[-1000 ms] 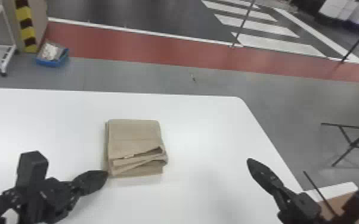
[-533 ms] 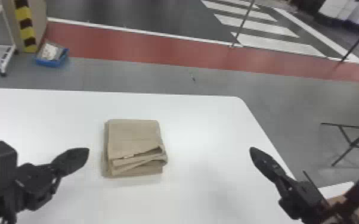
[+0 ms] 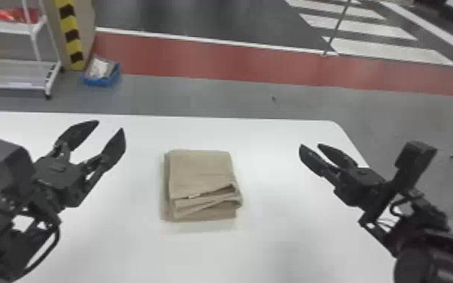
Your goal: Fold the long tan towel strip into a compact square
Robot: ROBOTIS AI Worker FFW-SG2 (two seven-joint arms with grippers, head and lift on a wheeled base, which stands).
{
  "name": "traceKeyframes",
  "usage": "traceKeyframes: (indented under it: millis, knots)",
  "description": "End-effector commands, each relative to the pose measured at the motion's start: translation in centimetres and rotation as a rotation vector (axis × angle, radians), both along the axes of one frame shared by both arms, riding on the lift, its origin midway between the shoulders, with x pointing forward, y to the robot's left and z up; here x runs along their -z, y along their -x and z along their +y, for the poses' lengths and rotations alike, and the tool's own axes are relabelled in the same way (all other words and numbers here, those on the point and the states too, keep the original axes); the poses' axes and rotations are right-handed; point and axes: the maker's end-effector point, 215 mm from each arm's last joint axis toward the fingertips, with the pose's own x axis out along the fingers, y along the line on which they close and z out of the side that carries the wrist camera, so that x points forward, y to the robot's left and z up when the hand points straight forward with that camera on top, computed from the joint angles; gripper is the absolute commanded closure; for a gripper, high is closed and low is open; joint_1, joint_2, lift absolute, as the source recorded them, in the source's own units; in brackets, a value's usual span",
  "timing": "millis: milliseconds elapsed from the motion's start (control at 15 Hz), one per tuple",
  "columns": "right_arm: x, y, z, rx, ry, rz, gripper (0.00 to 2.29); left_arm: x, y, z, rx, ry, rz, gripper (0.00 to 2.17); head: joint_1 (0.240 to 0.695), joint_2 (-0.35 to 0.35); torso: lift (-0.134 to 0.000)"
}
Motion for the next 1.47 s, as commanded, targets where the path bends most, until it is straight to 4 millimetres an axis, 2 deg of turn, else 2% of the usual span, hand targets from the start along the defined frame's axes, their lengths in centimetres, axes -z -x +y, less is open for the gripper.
traceKeyframes:
  millis: [0,133,200,400,600,733,933,1000,1200,1400]
  knots:
    - [1.1,-1.6,3.3,-0.032,-0.022,0.019,0.05,-0.7,-0.7,-0.3,-0.084,-0.016,-0.026,0.13,0.695,-0.222,-0.124]
    - [1.3,-1.7,5.0,-0.046,-0.02,0.006,0.05,-0.9,-0.7,-0.2,-0.129,-0.026,-0.037,0.13,0.695,-0.187,-0.124]
    - [1.1,-1.6,5.1,-0.037,-0.013,-0.016,0.05,-1.1,-0.4,0.1,-0.147,-0.017,-0.047,0.13,0.695,-0.177,-0.124]
    - [0.8,-0.3,6.5,-0.036,-0.009,-0.044,0.05,-1.7,0.0,2.1,-0.211,-0.052,-0.093,0.13,0.695,-0.159,-0.124]
    - [-0.2,0.7,6.8,-0.017,0.011,-0.102,0.07,-1.3,-0.8,6.7,-0.255,-0.056,-0.066,0.13,0.695,-0.127,-0.124]
    - [-2.0,1.0,5.8,0.015,0.036,-0.179,0.07,-1.4,-1.1,10.0,-0.284,-0.062,-0.049,0.13,0.695,-0.086,-0.124]
    - [-3.6,2.0,4.5,0.052,0.079,-0.269,0.07,-1.3,-0.6,13.2,-0.322,-0.046,-0.039,0.13,0.695,-0.053,-0.124]
    - [-4.8,2.9,3.8,0.081,0.096,-0.326,0.07,-1.5,0.0,14.0,-0.331,-0.051,-0.041,0.13,0.695,-0.044,-0.124]
    - [-3.9,4.1,3.0,0.113,0.098,-0.317,0.07,-2.6,1.3,12.9,-0.326,-0.034,-0.057,0.13,0.695,-0.03,-0.124]
    - [-1.6,4.5,1.7,0.147,0.082,-0.237,0.07,-2.1,2.0,11.7,-0.304,-0.034,-0.04,0.13,0.695,-0.054,-0.124]
